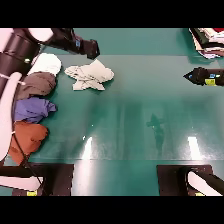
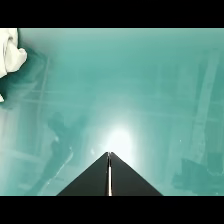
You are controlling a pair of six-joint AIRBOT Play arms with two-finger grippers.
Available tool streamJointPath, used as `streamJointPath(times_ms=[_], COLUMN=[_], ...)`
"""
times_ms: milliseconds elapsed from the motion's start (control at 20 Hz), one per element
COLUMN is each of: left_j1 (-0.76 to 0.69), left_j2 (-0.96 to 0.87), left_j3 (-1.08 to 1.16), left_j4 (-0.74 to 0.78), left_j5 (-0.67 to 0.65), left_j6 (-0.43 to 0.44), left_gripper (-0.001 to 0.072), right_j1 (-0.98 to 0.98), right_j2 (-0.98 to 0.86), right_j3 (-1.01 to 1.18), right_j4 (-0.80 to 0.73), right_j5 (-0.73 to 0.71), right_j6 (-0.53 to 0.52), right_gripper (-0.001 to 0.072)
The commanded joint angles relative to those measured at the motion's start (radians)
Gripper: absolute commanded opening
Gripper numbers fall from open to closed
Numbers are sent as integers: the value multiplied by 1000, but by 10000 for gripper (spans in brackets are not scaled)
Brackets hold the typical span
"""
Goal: Fold the shirts.
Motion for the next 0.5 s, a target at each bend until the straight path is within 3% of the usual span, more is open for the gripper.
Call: streamJointPath(times_ms=[0, 150, 350, 400, 450], left_j1=[19, 58, 89, 89, 89], left_j2=[-118, -237, -303, -304, -305], left_j3=[0, 0, 0, 0, 0], left_j4=[163, 150, 100, 90, 90], left_j5=[-81, -101, -32, -9, 10], left_j6=[-81, -125, -157, -157, -157], left_gripper=[630, 630, 629, 604, 525], right_j1=[1, 2, 2, 2, 2], right_j2=[0, 0, 0, 0, 0], right_j3=[0, 0, 0, 0, 0], right_j4=[26, 49, 48, 48, 48], right_j5=[-9, 13, 14, 14, 14], right_j6=[1, 1, 1, 0, 1], right_gripper=[15, 15, 15, 14, 15])
